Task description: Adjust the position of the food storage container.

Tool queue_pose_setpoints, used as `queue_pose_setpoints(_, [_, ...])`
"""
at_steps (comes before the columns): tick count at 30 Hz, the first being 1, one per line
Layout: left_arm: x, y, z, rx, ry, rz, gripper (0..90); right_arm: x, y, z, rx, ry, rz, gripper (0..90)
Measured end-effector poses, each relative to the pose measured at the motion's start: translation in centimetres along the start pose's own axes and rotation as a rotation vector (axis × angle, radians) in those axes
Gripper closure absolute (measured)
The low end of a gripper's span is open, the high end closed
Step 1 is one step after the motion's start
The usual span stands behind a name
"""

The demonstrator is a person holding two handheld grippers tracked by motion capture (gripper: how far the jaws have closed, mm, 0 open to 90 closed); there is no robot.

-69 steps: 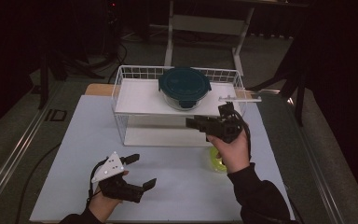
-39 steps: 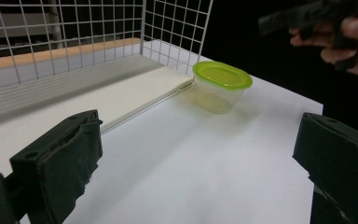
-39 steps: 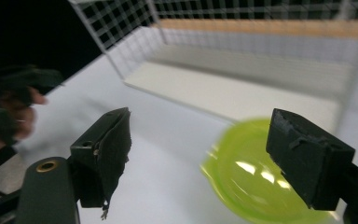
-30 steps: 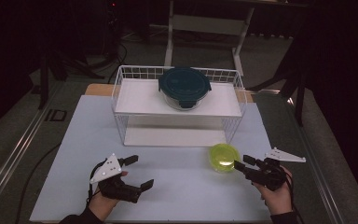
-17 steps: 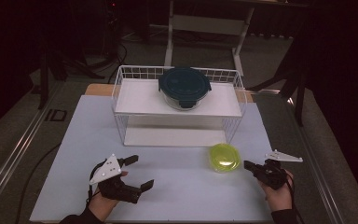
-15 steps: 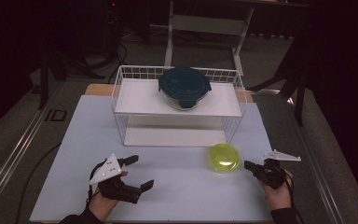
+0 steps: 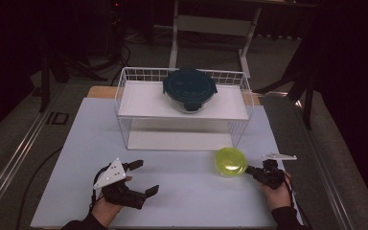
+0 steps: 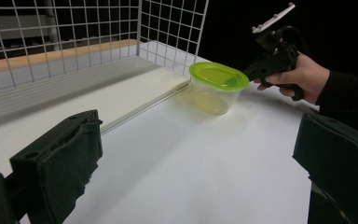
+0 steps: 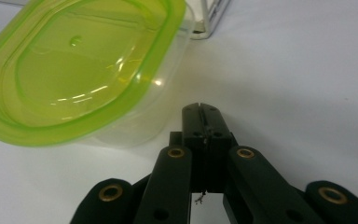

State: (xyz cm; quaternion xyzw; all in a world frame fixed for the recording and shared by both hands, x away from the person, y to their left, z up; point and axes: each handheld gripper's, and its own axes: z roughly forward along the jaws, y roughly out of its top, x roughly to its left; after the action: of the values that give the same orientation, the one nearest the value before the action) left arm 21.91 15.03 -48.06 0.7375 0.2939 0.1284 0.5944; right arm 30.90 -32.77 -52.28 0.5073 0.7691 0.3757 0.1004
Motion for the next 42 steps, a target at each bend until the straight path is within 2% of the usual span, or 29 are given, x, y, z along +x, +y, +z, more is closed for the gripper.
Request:
queue_pose_setpoints(9, [0.0,0.0,-0.1,0.001,0.001,0.000,0.8,1.0,0.2,1.0,0.018,0.028,-0.025,90.0])
queue_pose_setpoints(12, [0.0,0.1,-0.1,-0.001,0.000,0.003,0.8,1.1,0.4,1.0,0.013,0.044,-0.017,90.0])
queue_pose_setpoints(28, [-0.2,0.0,-0.1,0.007,-0.007,0.009,0.8,2.8,1.1,2.6,0.026,0.101,-0.039,90.0])
queue_pose_setpoints(33, [-0.4,-0.1,0.0,0.012,-0.010,0.018,0.8,3.0,1.3,3.0,0.035,0.097,-0.047,90.0])
queue_pose_setpoints(38, [-0.4,-0.1,0.0,0.014,-0.010,0.020,0.8,2.5,1.6,3.0,0.025,0.090,-0.030,90.0])
queue_pose_setpoints(42, [-0.4,-0.2,0.0,0.015,-0.010,0.020,0.8,2.7,1.7,3.4,0.033,0.095,-0.030,90.0])
